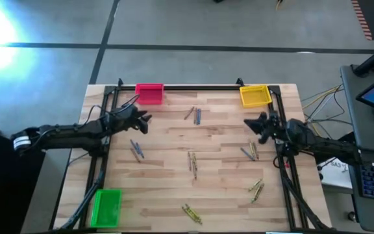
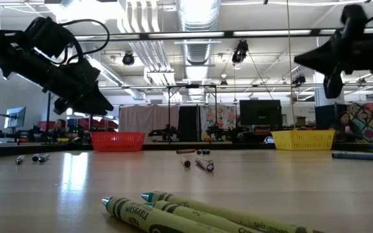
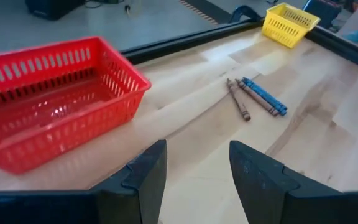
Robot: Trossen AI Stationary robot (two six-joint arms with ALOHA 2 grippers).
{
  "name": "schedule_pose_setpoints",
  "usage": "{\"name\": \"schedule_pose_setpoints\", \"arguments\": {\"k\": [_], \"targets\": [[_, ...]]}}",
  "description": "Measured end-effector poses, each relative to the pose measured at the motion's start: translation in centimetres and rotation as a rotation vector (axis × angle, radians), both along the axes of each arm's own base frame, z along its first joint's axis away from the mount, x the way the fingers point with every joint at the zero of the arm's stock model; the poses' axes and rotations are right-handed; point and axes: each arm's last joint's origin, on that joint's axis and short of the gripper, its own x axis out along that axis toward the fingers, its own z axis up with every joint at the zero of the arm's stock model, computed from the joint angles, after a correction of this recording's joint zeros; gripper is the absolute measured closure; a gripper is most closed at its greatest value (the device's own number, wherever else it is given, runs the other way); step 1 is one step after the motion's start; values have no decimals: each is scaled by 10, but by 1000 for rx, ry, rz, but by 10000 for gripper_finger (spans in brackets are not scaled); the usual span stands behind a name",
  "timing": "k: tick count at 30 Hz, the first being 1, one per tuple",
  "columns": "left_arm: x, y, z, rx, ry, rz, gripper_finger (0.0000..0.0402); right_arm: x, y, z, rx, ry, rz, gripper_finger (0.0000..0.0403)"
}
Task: Sort crayons
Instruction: Put the brown crayon into the yellow bin
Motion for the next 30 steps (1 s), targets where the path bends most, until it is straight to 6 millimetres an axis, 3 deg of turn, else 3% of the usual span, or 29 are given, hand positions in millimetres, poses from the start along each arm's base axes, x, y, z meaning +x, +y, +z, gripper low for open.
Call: {"name": "schedule_pose_setpoints", "arguments": {"k": [4,11,16,19,24,27,30], "targets": [[5,-2,0,16,-35,-65,243,-1,-4,-8,62,72,-131,394],[16,-5,-3,53,-97,-115,243,10,-3,-13,138,188,-33,394],[30,-6,-7,75,-113,-174,243,28,-5,-15,198,374,42,394],[38,-4,-9,86,-78,-195,243,41,-7,-6,221,467,76,394],[53,1,-9,42,-69,-180,243,58,-12,4,266,773,76,394],[58,2,-8,34,-67,-180,243,66,-13,-1,256,957,102,394],[58,2,-6,38,-75,-180,244,79,-17,-7,203,1036,137,394]]}}
